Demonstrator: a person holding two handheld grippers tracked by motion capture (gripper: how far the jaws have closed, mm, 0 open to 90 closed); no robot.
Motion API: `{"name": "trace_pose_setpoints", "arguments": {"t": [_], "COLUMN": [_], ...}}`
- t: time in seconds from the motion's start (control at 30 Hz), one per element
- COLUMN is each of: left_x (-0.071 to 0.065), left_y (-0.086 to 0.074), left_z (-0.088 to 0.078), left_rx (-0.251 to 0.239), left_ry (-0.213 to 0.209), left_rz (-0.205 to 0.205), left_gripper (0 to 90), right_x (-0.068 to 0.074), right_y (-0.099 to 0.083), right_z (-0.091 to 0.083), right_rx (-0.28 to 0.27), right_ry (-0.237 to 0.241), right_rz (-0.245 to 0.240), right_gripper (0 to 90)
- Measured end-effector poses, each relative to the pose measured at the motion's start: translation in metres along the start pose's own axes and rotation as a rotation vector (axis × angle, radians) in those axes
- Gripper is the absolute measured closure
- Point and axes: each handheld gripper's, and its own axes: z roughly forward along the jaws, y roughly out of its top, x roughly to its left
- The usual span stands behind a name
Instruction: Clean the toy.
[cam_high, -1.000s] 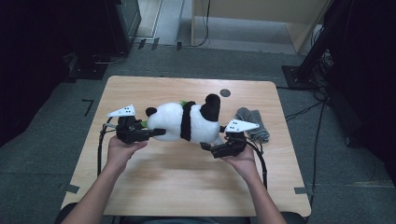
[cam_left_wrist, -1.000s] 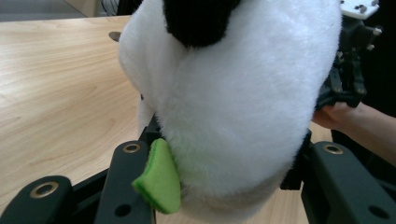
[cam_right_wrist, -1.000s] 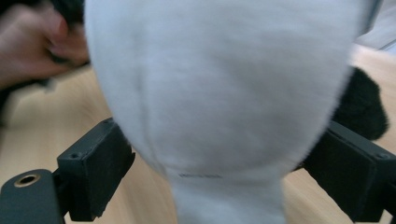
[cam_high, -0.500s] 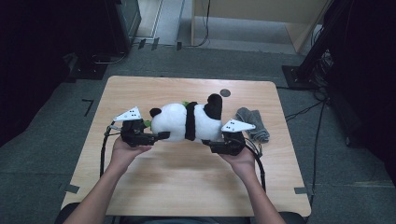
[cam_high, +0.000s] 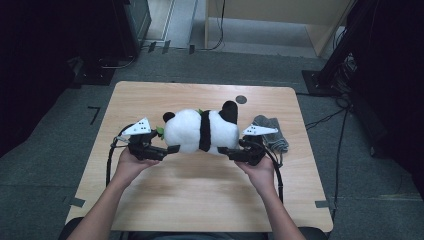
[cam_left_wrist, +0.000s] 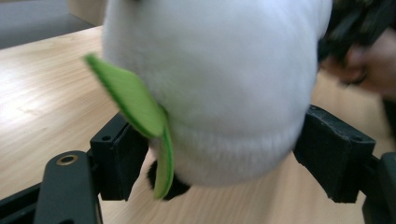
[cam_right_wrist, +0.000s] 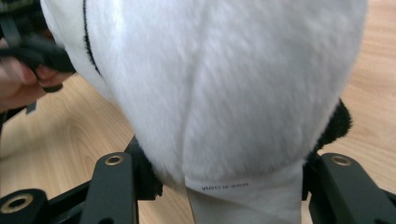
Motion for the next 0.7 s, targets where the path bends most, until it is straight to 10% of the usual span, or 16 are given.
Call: {"name": "trace_pose_setpoints", "arguments": {"t": [0.23, 0.7], "left_x": [-0.0011, 0.0035], "left_y": [-0.0095, -0.0114], "left_z": [0.004, 0.0065], "left_rx": [0.031, 0.052], "left_ry": [-0.022, -0.037], "left_rz": [0.007, -0.071], "left_gripper": [36.0, 36.3], "right_x": [-0.009, -0.0064], "right_y": [0.0012, 0.0008], "right_z": [-0.0064, -0.0017], "right_rx": [0.008, 0.031], "right_ry": [0.032, 0.031], "right_rz": [0.108, 0.027], "right_gripper": [46.2, 28.3]}}
